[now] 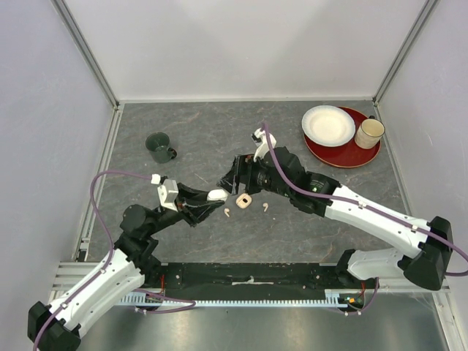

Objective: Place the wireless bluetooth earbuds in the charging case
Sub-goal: Close the charging case, then place the charging case at the center of the board, then pick up the charging case at the center of the board.

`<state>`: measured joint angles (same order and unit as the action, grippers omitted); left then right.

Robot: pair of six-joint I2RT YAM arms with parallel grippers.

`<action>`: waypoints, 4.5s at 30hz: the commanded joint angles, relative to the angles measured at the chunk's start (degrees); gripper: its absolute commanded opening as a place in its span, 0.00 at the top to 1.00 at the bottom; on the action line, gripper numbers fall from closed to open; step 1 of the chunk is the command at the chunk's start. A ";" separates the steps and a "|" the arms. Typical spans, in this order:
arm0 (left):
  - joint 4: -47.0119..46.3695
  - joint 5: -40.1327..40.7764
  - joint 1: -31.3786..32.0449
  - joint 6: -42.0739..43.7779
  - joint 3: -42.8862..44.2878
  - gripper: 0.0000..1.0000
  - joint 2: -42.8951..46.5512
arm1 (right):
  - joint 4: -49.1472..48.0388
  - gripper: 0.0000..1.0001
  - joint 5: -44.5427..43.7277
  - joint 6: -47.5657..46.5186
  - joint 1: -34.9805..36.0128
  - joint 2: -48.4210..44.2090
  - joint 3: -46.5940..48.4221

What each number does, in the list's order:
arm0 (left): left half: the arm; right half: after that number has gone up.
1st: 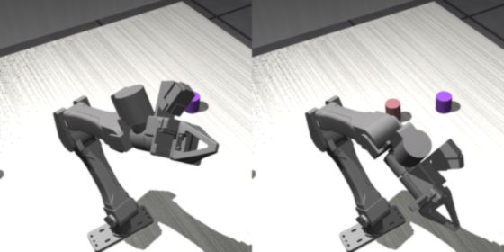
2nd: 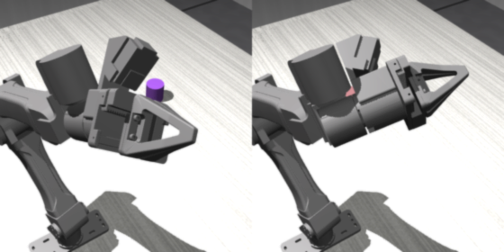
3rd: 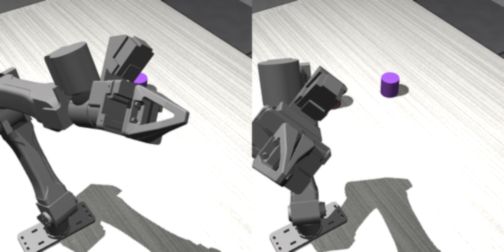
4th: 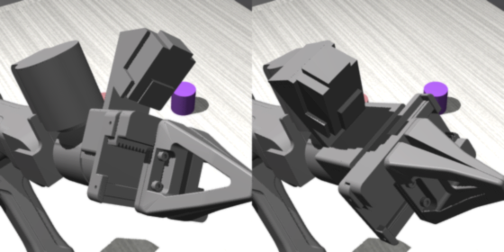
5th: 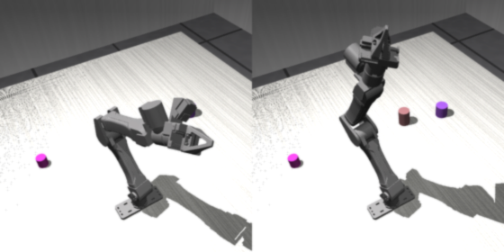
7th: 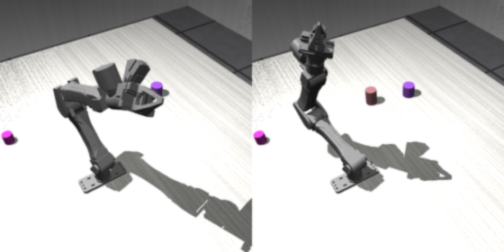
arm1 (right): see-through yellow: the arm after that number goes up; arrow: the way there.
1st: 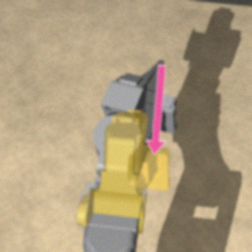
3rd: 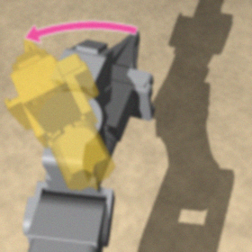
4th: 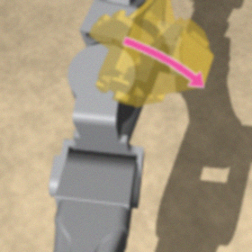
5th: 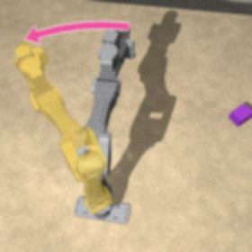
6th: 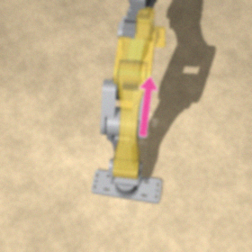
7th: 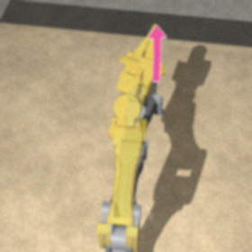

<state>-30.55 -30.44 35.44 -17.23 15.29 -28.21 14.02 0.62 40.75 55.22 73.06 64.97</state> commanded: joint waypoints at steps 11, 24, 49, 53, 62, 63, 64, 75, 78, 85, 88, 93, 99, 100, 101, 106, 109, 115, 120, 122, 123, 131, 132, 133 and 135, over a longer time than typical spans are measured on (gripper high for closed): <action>12.55 8.90 -0.20 -13.33 17.31 0.98 -16.60 | 5.84 0.07 -33.74 11.45 -0.20 -21.62 -12.14; 10.34 9.60 -0.20 -34.34 33.57 0.98 -50.70 | 15.24 0.06 -39.12 7.42 -0.55 -29.46 -11.18; 0.75 17.16 -0.20 -53.95 48.08 0.98 -88.24 | 22.01 0.05 -36.83 2.75 -0.64 -31.75 -7.93; 0.75 18.31 -0.20 -57.64 47.38 0.97 -89.65 | 22.28 0.05 -36.66 2.75 -0.64 -31.84 -8.10; 2.06 19.80 -0.28 -61.16 46.67 0.79 -90.88 | 22.63 0.05 -36.39 2.84 -0.64 -31.66 -8.63; 3.29 19.80 -0.28 -61.08 46.76 0.78 -90.80 | 22.63 0.05 -36.39 2.93 -0.64 -31.57 -8.63; 4.08 19.98 -0.28 -60.99 46.76 0.78 -90.71 | 22.54 0.05 -36.39 2.93 -0.64 -31.49 -8.63; 17.62 21.65 -0.28 -56.25 49.92 0.68 -89.04 | 22.54 0.04 -36.13 3.28 -0.55 -30.61 -8.54; 20.25 21.73 -0.28 -55.19 50.98 0.66 -88.95 | 22.54 0.05 -35.96 3.19 -0.73 -30.61 -8.46; 26.14 23.23 -0.20 -52.03 52.03 0.55 -87.99 | 22.45 0.04 -35.78 3.19 -0.64 -30.96 -8.72; 26.85 23.32 -0.20 -51.06 51.86 0.46 -87.46 | 22.54 0.04 -35.43 3.19 -0.64 -30.96 -8.81; 28.96 24.28 -0.28 -49.92 51.95 0.44 -86.32 | 22.37 0.04 -35.08 3.37 -0.56 -30.78 -8.81; 30.54 26.65 -0.11 -46.58 51.33 0.42 -83.16 | 22.01 0.04 -34.99 3.46 -0.64 -30.52 -9.07; 32.55 27.53 0.07 -45.88 51.59 0.41 -82.80 | 21.84 0.04 -34.90 3.46 -0.64 -30.34 -9.07; 33.35 27.88 0.07 -44.74 51.68 0.41 -82.36 | 21.84 0.04 -34.90 3.54 -0.64 -30.34 -9.07; 35.64 31.74 0.15 -41.66 50.72 0.40 -77.88 | 21.22 0.04 -34.55 3.46 -0.64 -29.29 -9.16; 37.65 33.94 0.33 -38.94 50.81 0.39 -74.56 | 20.79 0.04 -34.20 3.63 -0.64 -28.41 -9.16; 38.81 41.94 0.68 -32.61 45.10 0.39 -60.43 | 20.26 0.04 -33.15 5.47 -0.64 -24.72 -9.42; 37.23 49.85 0.68 -28.48 34.67 0.32 -47.31 | 20.17 0.03 -29.72 8.64 -1.08 -17.52 -7.93; 34.26 50.04 0.68 -27.24 30.79 0.31 -41.25 | 20.17 0.03 -27.35 10.30 -1.43 -13.83 -7.14; 33.45 50.38 0.68 -26.63 27.29 0.30 -39.40 | 19.99 0.03 -26.38 11.10 -1.69 -12.69 -6.35; 31.16 55.47 0.51 -31.19 11.36 0.05 -17.08 | 19.99 0.03 -15.67 24.63 -4.68 0.85 -1.96; 31.68 55.83 0.51 -31.80 10.56 0.05 -13.49 | 19.82 0.03 -14.61 27.34 -5.03 1.90 -1.60; 32.12 55.84 0.51 -31.37 9.77 0.05 -11.54 | 19.56 0.03 -13.55 28.49 -5.38 3.92 -1.25; 32.83 55.92 0.51 -29.80 8.27 0.05 -7.24 | 19.29 0.03 -11.18 32.96 -6.26 6.12 -0.20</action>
<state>3.53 21.23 35.86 -47.37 25.45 -42.37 34.68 -16.91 63.05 50.37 75.72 61.28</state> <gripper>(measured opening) 0.951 0.970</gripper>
